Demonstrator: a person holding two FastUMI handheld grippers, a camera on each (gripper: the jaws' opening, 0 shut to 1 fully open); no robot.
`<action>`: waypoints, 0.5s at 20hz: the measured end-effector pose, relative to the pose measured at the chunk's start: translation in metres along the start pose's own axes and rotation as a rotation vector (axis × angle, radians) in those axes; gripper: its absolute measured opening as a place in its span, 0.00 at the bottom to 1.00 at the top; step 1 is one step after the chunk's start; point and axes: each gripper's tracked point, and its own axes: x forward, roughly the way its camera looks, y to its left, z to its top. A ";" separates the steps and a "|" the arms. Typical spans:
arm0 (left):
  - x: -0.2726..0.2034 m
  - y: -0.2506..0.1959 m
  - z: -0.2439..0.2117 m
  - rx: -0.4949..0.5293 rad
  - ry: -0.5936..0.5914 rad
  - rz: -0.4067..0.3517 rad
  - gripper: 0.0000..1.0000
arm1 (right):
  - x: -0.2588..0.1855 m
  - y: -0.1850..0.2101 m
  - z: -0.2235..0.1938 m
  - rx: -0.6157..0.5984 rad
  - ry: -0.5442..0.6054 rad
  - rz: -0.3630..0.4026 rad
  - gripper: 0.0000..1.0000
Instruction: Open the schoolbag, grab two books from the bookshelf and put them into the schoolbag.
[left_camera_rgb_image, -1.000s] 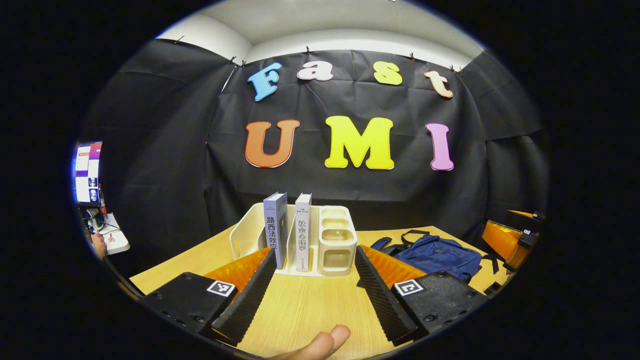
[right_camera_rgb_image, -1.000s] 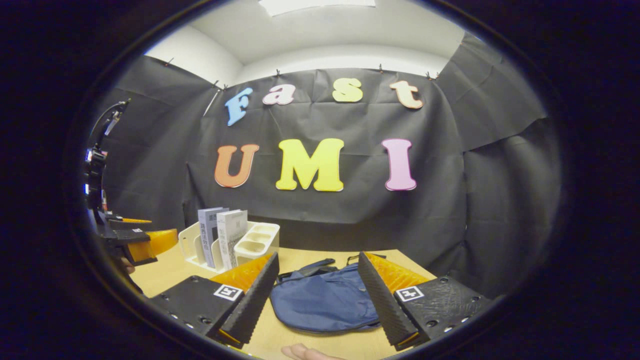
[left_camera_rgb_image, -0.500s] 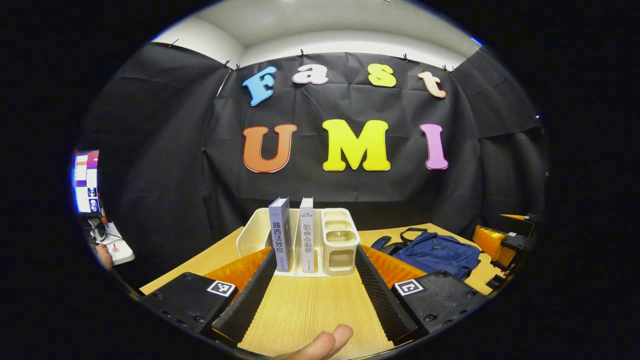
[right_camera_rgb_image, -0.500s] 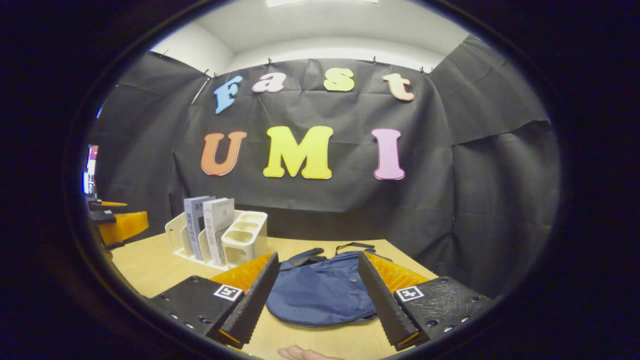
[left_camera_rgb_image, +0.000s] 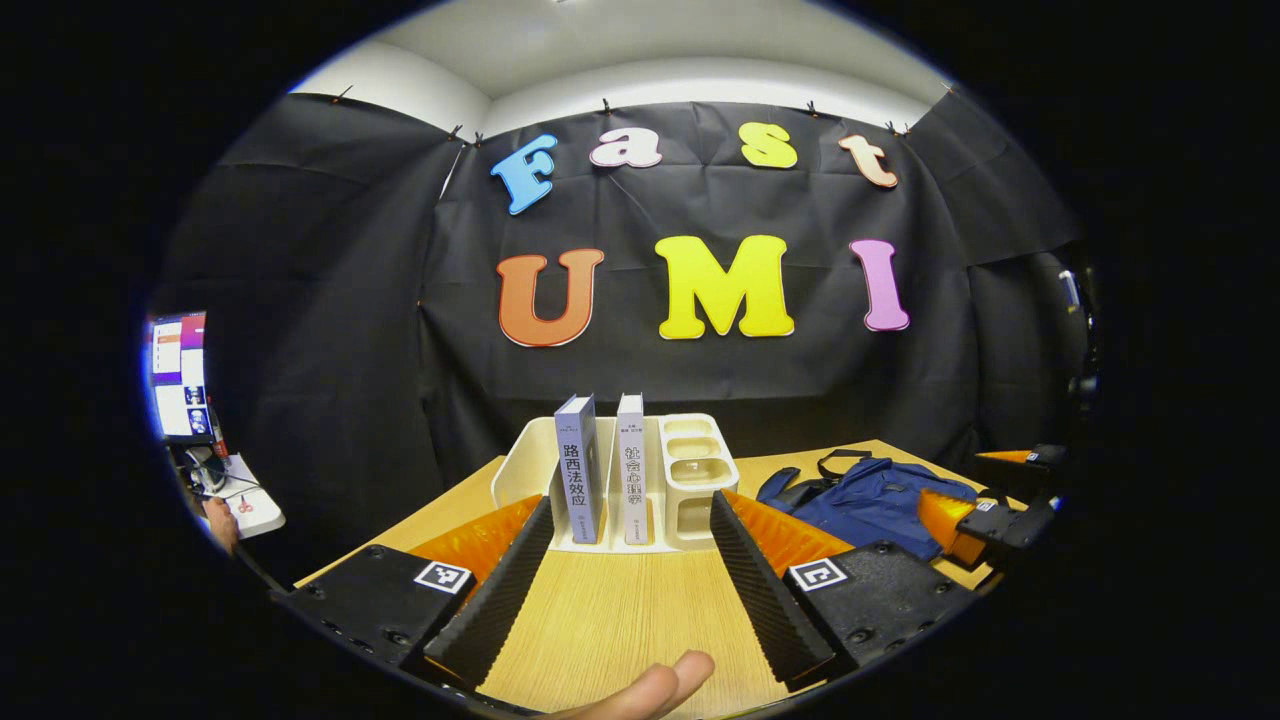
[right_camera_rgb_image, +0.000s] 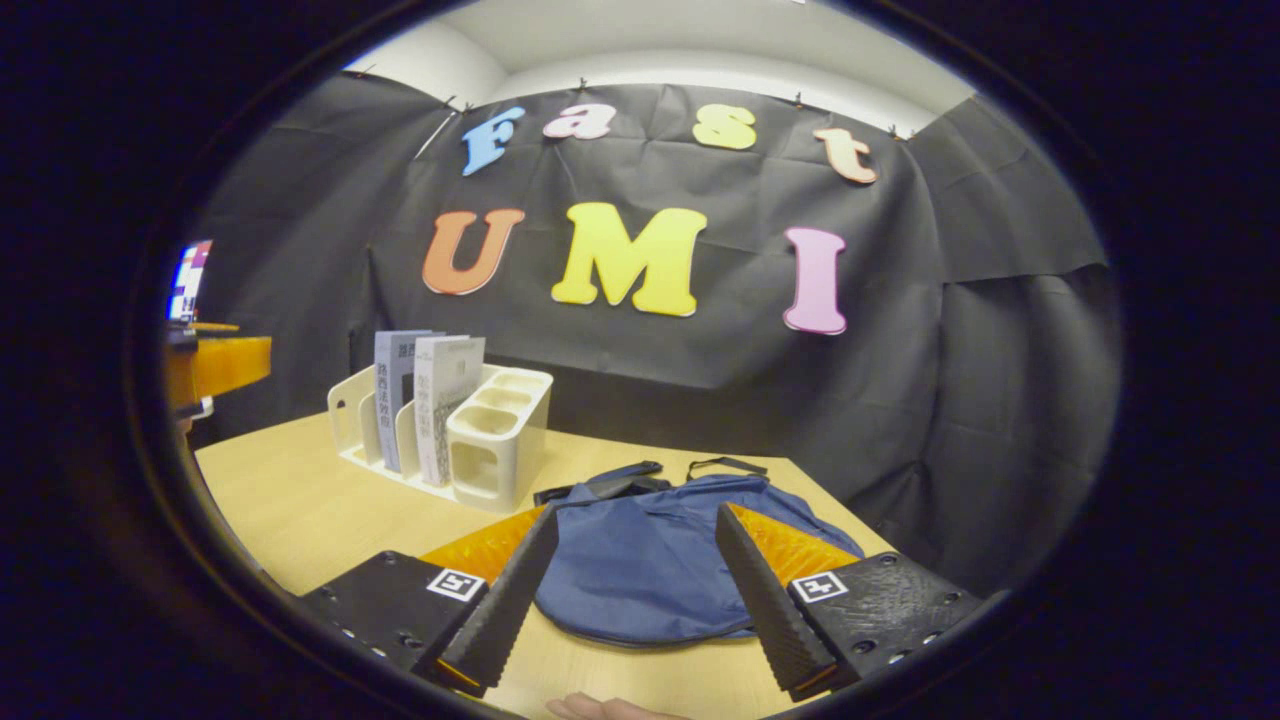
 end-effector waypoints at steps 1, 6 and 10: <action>-0.001 0.001 0.001 0.001 -0.001 0.001 0.99 | 0.006 0.008 -0.006 -0.019 0.013 0.013 0.95; 0.001 0.006 -0.001 0.026 -0.003 0.009 0.99 | 0.035 0.043 -0.034 -0.082 0.087 0.047 0.95; 0.004 0.010 -0.006 0.029 0.015 0.024 0.99 | 0.061 0.062 -0.061 -0.129 0.168 0.063 0.96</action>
